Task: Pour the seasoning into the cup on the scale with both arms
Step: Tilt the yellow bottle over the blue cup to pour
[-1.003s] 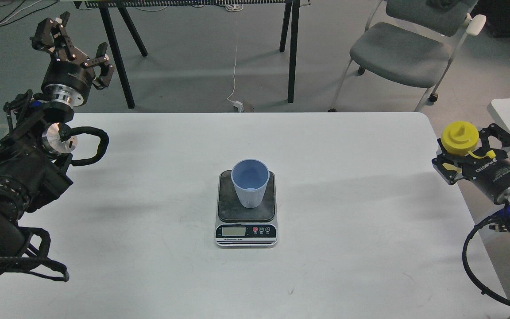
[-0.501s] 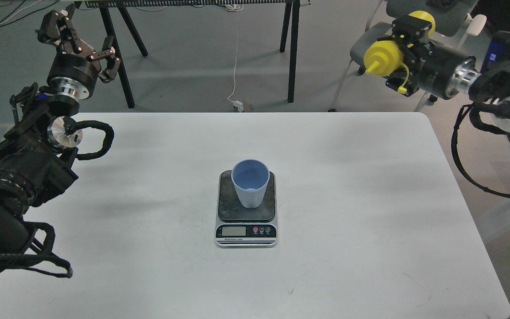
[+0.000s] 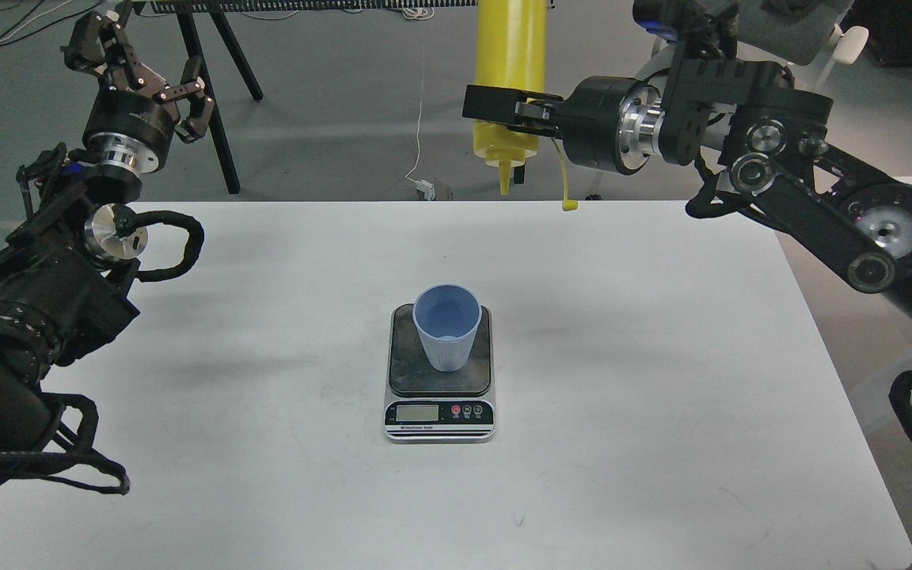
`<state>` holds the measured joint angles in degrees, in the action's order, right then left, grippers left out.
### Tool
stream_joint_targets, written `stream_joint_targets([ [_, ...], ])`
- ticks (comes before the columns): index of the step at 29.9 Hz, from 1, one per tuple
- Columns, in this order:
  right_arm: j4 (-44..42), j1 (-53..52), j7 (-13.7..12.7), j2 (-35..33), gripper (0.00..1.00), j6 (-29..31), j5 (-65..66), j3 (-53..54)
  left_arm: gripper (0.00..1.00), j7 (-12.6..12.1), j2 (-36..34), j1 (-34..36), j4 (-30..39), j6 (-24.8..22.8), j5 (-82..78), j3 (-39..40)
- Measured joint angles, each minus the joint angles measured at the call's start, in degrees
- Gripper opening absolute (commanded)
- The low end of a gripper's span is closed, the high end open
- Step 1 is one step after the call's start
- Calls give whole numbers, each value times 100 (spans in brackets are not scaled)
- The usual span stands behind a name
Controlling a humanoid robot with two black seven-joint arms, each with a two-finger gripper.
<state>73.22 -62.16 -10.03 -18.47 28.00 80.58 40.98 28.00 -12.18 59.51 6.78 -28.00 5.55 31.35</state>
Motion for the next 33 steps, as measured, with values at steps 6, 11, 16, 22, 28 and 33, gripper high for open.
stream_joint_targets([
  [6, 580, -80, 145, 79, 39, -1, 1015, -390, 92, 0, -5, -9, -2, 0, 0, 3],
  [11, 964, -45, 153, 83, 39, -1, 1499, -646, 92, 0, 12, -9, 4, 0, 0, 12],
  [16, 1093, -10, 293, 66, 38, -1, 2149, -855, 92, 0, 14, -9, 16, 0, 3, 25],
  [22, 1124, 57, 537, 60, 36, -1, 3075, -1232, 92, 0, 14, -18, 23, 0, 8, 29],
  [28, 1106, 356, 608, 78, 36, -456, 3789, -1442, 93, 0, 8, -18, 26, 0, 8, 28],
  [33, 1074, 592, 617, 116, 35, -953, 4115, -1461, 93, 0, 6, -18, 26, 0, 8, 21],
])
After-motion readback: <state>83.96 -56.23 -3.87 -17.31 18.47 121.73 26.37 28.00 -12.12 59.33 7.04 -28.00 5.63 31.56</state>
